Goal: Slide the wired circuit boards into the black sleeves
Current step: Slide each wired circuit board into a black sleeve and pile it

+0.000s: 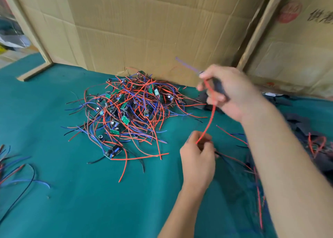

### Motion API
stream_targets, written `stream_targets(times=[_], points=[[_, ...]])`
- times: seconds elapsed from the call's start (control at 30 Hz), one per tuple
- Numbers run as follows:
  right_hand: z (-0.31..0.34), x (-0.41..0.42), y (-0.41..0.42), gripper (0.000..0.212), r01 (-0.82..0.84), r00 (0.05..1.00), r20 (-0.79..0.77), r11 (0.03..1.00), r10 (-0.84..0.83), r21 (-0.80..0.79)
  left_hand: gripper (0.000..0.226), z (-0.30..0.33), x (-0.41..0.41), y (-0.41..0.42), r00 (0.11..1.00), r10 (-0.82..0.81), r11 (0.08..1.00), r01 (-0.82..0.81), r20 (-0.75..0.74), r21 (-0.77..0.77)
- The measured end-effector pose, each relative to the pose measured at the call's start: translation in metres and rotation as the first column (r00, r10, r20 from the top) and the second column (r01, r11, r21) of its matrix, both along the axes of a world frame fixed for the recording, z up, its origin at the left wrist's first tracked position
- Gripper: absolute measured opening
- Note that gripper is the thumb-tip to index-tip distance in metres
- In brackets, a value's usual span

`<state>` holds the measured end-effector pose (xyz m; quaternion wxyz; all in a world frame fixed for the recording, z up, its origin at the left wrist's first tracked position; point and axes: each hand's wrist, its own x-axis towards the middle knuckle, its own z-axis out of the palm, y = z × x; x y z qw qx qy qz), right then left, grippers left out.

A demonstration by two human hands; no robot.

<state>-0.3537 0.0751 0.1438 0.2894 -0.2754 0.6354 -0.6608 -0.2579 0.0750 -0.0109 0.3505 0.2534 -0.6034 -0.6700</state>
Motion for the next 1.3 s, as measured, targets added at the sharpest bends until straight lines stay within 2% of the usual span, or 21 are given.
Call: stream_targets(times=[0.03, 0.1, 0.2, 0.27, 0.33, 0.4, 0.43, 0.5, 0.57, 0.67, 0.73, 0.87, 1.03, 1.17, 1.3], points=[[0.004, -0.005, 0.020, 0.025, -0.006, 0.999, 0.039, 0.999, 0.008, -0.054, 0.022, -0.001, 0.000, 0.000, 1.000, -0.008, 0.999, 0.008, -0.014, 0.036], [0.003, -0.006, 0.054, 0.024, 0.009, 1.000, -0.006, 0.999, -0.009, -0.045, 0.022, 0.003, 0.000, 0.001, 0.999, -0.016, 0.993, 0.021, -0.043, 0.116], [-0.023, 0.008, 0.086, 0.014, 0.059, 0.981, -0.196, 0.976, -0.017, 0.209, 0.026, 0.011, 0.003, -0.001, 0.990, -0.073, 0.969, 0.098, -0.117, 0.228], [-0.050, 0.017, 0.091, 0.016, 0.075, 0.949, -0.310, 0.908, 0.062, 0.412, 0.032, 0.013, 0.004, -0.001, 0.982, -0.114, 0.956, 0.150, -0.152, 0.253], [-0.066, 0.023, 0.090, 0.009, -0.008, 0.926, -0.315, 0.846, 0.207, 0.533, 0.031, 0.012, 0.006, -0.001, 0.989, -0.104, 0.978, 0.121, -0.105, 0.171], [-0.071, 0.021, 0.092, 0.013, -0.168, 0.915, -0.218, 0.813, 0.339, 0.558, 0.033, 0.008, 0.006, -0.001, 0.998, -0.065, 0.996, 0.066, -0.029, 0.052], [-0.071, 0.017, 0.096, 0.018, -0.213, 0.922, -0.167, 0.817, 0.349, 0.535, 0.034, 0.007, 0.006, 0.000, 0.998, -0.063, 0.998, 0.063, -0.012, 0.029], [-0.070, 0.007, 0.106, 0.031, -0.201, 0.958, -0.099, 0.873, 0.271, 0.444, 0.033, 0.009, 0.006, 0.001, 0.996, -0.090, 0.995, 0.091, -0.021, 0.049], [-0.070, -0.001, 0.113, 0.036, -0.102, 0.990, -0.058, 0.938, 0.129, 0.331, 0.030, 0.011, 0.006, 0.002, 0.992, -0.127, 0.989, 0.128, -0.023, 0.066], [-0.074, -0.007, 0.111, 0.029, 0.105, 0.993, 0.039, 0.978, -0.113, 0.180, 0.030, 0.008, 0.005, 0.005, 0.987, -0.160, 0.987, 0.159, 0.008, 0.011], [-0.076, -0.009, 0.107, 0.026, 0.205, 0.973, 0.077, 0.969, -0.216, 0.136, 0.028, 0.007, 0.006, 0.006, 0.986, -0.165, 0.985, 0.166, 0.012, -0.038], [-0.080, -0.009, 0.104, 0.016, 0.286, 0.949, 0.114, 0.956, -0.293, 0.068, 0.029, 0.008, 0.007, 0.005, 0.985, -0.171, 0.982, 0.172, 0.014, -0.075], [-0.085, -0.018, 0.108, 0.003, 0.481, 0.876, -0.023, 0.869, -0.482, 0.121, 0.027, 0.013, 0.007, 0.004, 0.980, -0.190, 0.981, 0.192, -0.064, 0.016], [-0.090, -0.018, 0.105, 0.018, 0.546, 0.825, 0.169, 0.837, -0.540, 0.008, 0.029, 0.015, 0.009, 0.003, 0.977, -0.190, 0.979, 0.196, -0.099, 0.057], [-0.090, -0.014, 0.097, 0.020, 0.598, 0.761, 0.403, 0.791, -0.509, -0.129, 0.030, 0.016, 0.009, 0.002, 0.976, -0.182, 0.976, 0.195, -0.122, 0.097]])
